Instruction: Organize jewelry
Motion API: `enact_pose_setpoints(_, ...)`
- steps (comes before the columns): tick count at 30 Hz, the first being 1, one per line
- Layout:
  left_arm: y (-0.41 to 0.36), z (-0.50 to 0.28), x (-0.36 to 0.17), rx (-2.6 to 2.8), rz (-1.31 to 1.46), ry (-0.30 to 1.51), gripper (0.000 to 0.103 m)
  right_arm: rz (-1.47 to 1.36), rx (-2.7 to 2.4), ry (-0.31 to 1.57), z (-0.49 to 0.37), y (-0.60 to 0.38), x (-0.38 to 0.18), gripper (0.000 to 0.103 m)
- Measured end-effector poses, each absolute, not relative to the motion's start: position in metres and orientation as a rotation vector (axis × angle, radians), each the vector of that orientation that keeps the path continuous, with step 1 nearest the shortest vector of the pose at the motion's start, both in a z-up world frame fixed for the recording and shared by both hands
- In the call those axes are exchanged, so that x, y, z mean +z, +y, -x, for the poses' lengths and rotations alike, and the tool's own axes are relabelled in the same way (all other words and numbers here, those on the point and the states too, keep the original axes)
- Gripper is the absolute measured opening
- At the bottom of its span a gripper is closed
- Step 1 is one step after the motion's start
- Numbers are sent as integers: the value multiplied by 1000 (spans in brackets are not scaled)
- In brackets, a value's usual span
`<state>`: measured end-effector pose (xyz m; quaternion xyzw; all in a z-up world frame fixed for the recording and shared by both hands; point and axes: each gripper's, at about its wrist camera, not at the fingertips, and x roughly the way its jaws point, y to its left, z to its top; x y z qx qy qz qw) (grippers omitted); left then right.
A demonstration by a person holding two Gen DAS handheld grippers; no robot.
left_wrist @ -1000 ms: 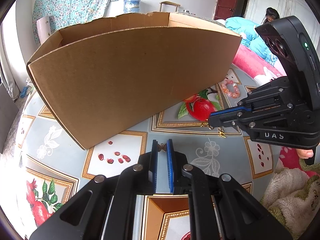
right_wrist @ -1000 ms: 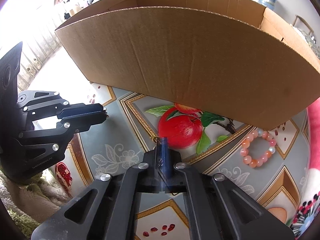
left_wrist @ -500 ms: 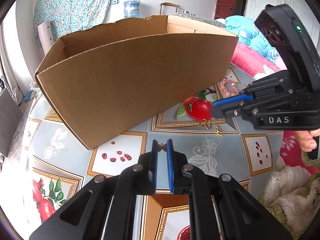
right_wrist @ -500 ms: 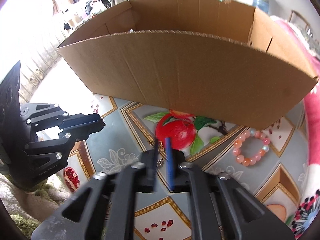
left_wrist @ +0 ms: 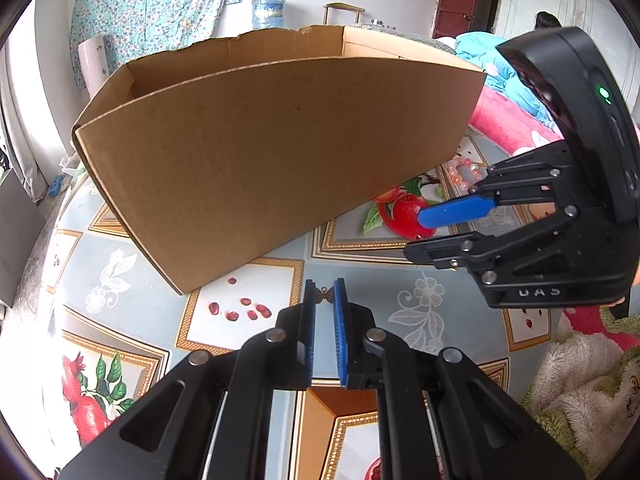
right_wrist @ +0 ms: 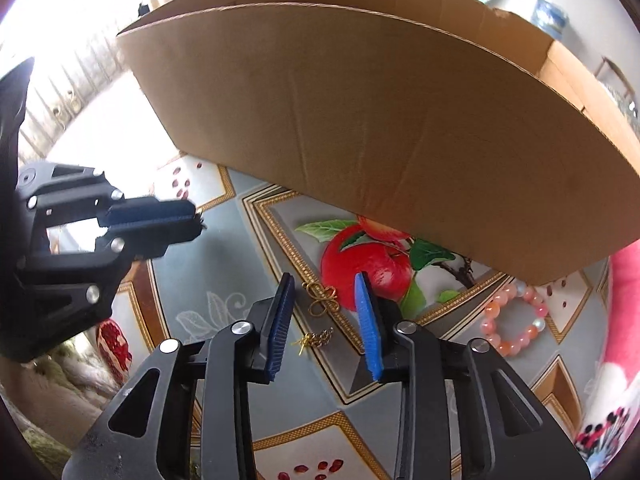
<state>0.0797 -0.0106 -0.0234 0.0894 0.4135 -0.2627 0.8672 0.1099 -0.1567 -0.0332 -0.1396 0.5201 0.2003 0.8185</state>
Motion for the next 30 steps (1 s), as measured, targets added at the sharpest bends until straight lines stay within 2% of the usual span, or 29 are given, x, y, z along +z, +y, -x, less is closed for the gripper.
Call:
enact_pose_setpoints(4,-10,-80,-24,-551,-186,866,8,303,431,1120,-107,-156,-31,18)
enact_pose_setpoints(6,-10,-80,-24,-550,-183,865,8,297,435,1124,-105,-155,-30,11)
enact_pose_setpoints(14,-8,-77,-24,-544,-182,861,8,274,440,1120,-104,-158,-26,9)
enact_pose_setpoints(15,-8,-77,-24,-544,-183,861,8,272,441,1118,-108,-161,-29,0)
enact_pose_setpoints(23,-9,-77,-24,-544,-189,865,8,242,457,1120,-115,-165,-24,0)
enact_pose_setpoints(25,-10,-78,-24,-543,-189,866,8,222,457,1120,-115,-168,-21,3)
enact_pose_setpoints(27,-10,-78,-24,-542,-188,867,8,200,451,1122,-119,-174,-17,21)
enact_pose_setpoints(30,-11,-80,-24,-541,-186,866,8,198,431,1118,-123,-176,-17,23)
